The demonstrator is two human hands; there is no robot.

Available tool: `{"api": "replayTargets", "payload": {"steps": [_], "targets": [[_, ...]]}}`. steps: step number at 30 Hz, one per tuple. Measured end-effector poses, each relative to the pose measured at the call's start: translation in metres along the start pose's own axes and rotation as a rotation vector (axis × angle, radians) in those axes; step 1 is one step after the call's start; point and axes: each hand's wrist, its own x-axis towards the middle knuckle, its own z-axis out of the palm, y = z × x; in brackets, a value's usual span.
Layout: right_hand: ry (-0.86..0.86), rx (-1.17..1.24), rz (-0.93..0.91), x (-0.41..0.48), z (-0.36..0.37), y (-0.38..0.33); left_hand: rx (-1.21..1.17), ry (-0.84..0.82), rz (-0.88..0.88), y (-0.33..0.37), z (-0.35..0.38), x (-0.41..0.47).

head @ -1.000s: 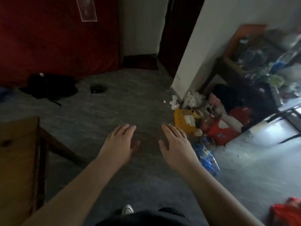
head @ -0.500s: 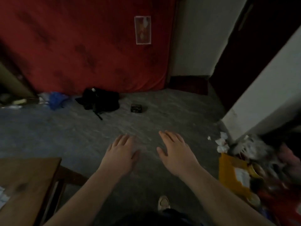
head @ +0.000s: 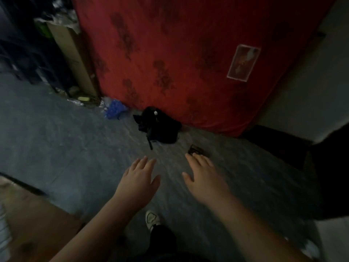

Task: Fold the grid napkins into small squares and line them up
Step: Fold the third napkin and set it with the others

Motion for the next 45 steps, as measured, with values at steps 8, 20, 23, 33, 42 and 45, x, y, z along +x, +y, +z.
{"api": "replayTargets", "payload": {"steps": [8, 20, 23, 33, 42, 45], "targets": [[-0.061, -0.040, -0.225, 0.209, -0.027, -0.101, -0.020, 0.119, -0.139, -0.095, -0.096, 0.138], [-0.238, -0.040, -0.678, 0.435, 0.036, -0.293, -0.144, 0.284, -0.714, -0.278, -0.163, 0.199], [-0.336, -0.063, -0.820, 0.491, 0.057, -0.348, -0.188, 0.335, -0.873, -0.318, -0.172, 0.216], [-0.640, -0.279, -1.374, 0.567, 0.113, -0.520, -0.398, 0.487, -1.393, -0.390, -0.199, 0.217], [-0.821, -0.370, -1.740, 0.510, 0.192, -0.641, -0.552, 0.588, -1.770, -0.436, -0.166, 0.141], [-0.859, -0.406, -1.840, 0.475, 0.224, -0.684, -0.621, 0.623, -1.848, -0.464, -0.151, 0.113]]}}
